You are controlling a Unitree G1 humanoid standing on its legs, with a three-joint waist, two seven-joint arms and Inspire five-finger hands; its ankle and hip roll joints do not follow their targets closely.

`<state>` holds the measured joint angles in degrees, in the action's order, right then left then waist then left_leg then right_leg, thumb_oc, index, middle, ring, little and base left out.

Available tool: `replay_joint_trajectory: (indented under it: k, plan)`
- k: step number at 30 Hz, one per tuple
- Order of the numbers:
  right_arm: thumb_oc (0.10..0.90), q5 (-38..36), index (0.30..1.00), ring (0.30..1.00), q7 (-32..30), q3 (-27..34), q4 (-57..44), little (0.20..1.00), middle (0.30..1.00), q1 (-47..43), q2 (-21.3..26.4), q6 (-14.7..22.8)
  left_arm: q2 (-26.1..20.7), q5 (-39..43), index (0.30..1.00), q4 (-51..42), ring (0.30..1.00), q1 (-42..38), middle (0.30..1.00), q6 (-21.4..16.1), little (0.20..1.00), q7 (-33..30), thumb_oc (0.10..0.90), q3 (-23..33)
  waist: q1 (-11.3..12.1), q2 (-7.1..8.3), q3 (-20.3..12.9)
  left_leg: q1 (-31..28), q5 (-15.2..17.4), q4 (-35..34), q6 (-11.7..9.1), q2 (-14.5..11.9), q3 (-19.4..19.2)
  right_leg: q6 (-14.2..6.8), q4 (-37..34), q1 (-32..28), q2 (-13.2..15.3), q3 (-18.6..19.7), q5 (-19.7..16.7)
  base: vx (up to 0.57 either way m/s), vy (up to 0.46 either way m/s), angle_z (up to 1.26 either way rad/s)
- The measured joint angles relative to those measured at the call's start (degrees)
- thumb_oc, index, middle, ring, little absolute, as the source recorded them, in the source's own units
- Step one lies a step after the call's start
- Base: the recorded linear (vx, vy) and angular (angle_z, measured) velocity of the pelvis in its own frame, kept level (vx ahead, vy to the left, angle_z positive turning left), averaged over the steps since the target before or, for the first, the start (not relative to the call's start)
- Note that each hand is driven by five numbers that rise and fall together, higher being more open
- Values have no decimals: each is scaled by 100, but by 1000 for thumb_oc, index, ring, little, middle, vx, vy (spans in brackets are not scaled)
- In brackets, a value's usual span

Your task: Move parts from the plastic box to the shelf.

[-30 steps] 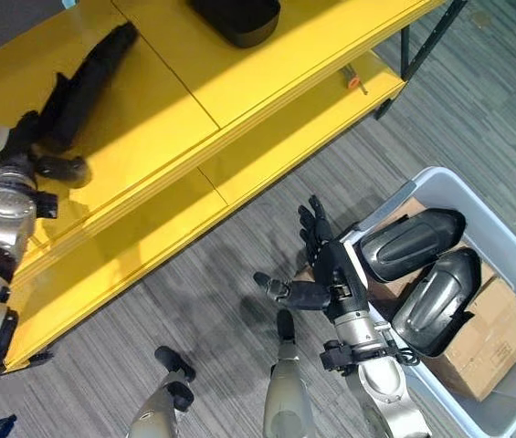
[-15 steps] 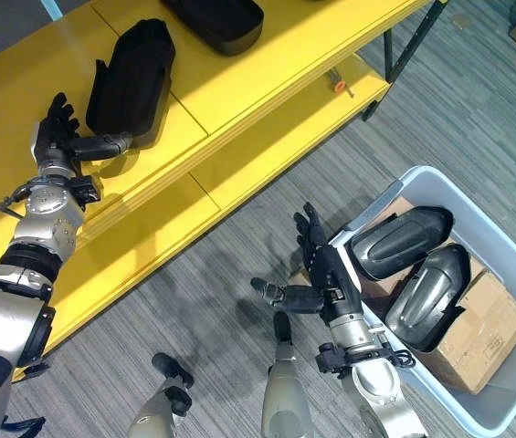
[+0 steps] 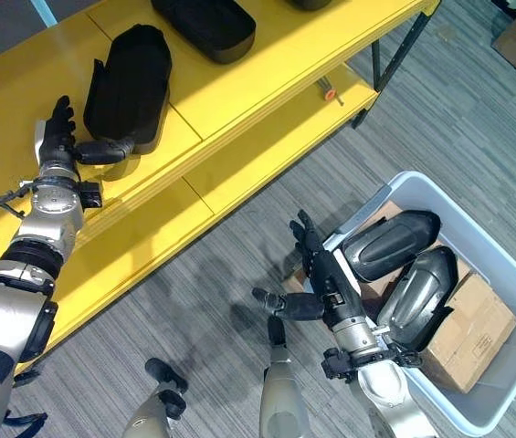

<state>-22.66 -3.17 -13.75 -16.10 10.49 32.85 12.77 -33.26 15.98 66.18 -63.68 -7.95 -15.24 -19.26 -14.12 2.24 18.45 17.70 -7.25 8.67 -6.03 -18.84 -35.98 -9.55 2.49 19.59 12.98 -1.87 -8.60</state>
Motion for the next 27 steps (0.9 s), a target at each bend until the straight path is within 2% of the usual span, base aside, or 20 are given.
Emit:
replay_joint_trajectory:
  k: [2,3,4,6,8,10,12,14,15,17,18,22,27]
  plan:
    - [900,0,1000,1000,15,0,0,1000,1000,17,40,0,-44,-633,1000,-133,1000,0,1000,23,1000,-76,900,-278,25,-5,0,2,0,-1,0,1,3,2,2,-4,1,-2,0,-7,-19,0]
    - [900,-1,1000,1000,17,14,0,1000,1000,35,102,12,-216,-1262,1000,-439,1000,119,1000,63,1000,-347,900,-784,36,-21,8,12,-1,-3,0,2,8,4,-9,-3,-5,-9,-2,-15,-42,0]
    - [900,-2,1000,1000,19,25,0,1000,1000,54,120,15,-304,-1460,1000,-671,1000,204,1000,100,1000,-386,900,-790,49,-40,14,14,-2,-2,1,7,15,4,-10,-11,-7,-15,-3,-10,-37,1]
    - [900,-3,1000,1000,31,135,-1,1000,1000,122,153,83,-785,-2197,1000,-1599,1000,696,1000,204,1000,-465,900,-1095,32,-133,69,30,-5,-9,5,7,32,1,-32,-23,-3,-44,-6,-5,-12,5]
    - [900,-2,1000,1000,10,194,1,1000,1000,111,173,130,-959,-2623,1000,-2143,1000,1215,1000,221,1000,-479,900,-1029,129,-260,153,17,-38,-13,51,29,76,-22,-33,-74,1,-80,-12,0,-2,7]
    - [900,-2,1000,1000,12,243,1,1000,1000,117,197,180,-1221,-3017,1000,-2886,1000,1808,1000,302,1000,-549,900,-1014,211,-324,237,18,-42,-43,49,34,88,-24,-47,-85,3,-115,-2,3,13,7]
    - [900,-2,1000,1000,6,324,1,1000,1000,69,250,257,-1617,-3717,1000,-3638,1000,2312,1000,259,1000,-734,900,-999,219,-328,389,13,-95,-99,62,81,142,-33,-37,-112,27,-168,14,7,24,14]
    - [900,2,1000,1000,-13,342,2,1000,1000,23,298,270,-1759,-4073,1000,-3988,1000,2624,1000,255,1000,-810,900,-897,330,-305,445,7,-92,-105,73,112,147,-38,-32,-119,53,-164,24,5,16,4]
    - [900,3,1000,1000,-7,344,0,1000,1000,20,329,301,-1804,-4200,1000,-4190,1000,2879,1000,250,1000,-820,900,-667,326,-292,452,5,-91,-109,74,116,148,-46,-31,-120,54,-165,33,0,0,0]
    - [900,4,1000,1000,-19,366,0,1000,1000,19,335,313,-1810,-4226,1000,-4199,1000,3028,1000,211,1000,-830,900,-472,364,-290,454,-2,-90,-112,74,118,153,-48,-31,-133,54,-171,40,0,0,0]
    - [900,9,1000,1000,-22,370,0,1000,1000,4,338,316,-1861,-4490,1000,-4276,1000,3024,1000,211,1000,-834,900,-442,356,-286,456,-17,-89,-116,75,121,153,-49,-37,-148,56,-170,41,0,0,0]
    - [900,15,1000,1000,-52,398,1,1000,1000,26,356,318,-2206,-4905,1000,-4447,1000,3006,1000,161,1000,-829,900,-465,321,-275,472,-38,-89,-136,73,121,145,-50,-46,-151,55,-170,42,1,3,-1]
    - [900,20,1000,1000,-58,413,1,1000,1000,70,356,318,-2281,-5319,1000,-4542,1000,2877,1000,172,1000,-829,900,-511,326,-278,476,-87,-92,-163,68,124,116,-50,-60,-170,53,-163,42,2,5,-2]
